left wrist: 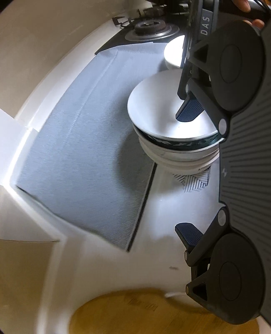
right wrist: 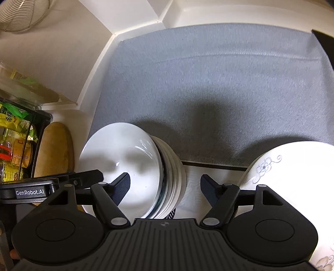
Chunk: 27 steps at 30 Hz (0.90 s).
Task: Organize plates and bowls
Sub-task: 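Move both tools to the rim of the stacked dishes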
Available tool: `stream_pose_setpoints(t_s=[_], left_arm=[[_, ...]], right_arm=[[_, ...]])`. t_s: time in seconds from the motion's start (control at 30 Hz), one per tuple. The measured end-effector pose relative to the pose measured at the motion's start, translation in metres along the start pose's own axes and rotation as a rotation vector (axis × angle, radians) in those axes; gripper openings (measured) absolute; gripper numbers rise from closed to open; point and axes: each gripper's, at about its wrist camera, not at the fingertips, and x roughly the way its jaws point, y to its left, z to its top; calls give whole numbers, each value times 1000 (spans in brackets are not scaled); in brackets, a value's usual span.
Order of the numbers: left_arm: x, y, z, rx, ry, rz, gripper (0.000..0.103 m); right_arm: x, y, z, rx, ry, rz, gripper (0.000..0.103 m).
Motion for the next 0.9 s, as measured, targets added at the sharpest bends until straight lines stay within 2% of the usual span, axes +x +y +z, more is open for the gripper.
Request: stream_pose_setpoints(t_s=[0.27,0.6,0.9], left_arm=[[25,7,2,-24,72,-17,103],[40,13,5,-49,89,-8,103],[41,20,8,-77,84,-44,103]], right_arm=[[18,-5,2,30,48,11,77],[30,-9,6,33,81,14,77],[30,-10,11,18,73,5,77]])
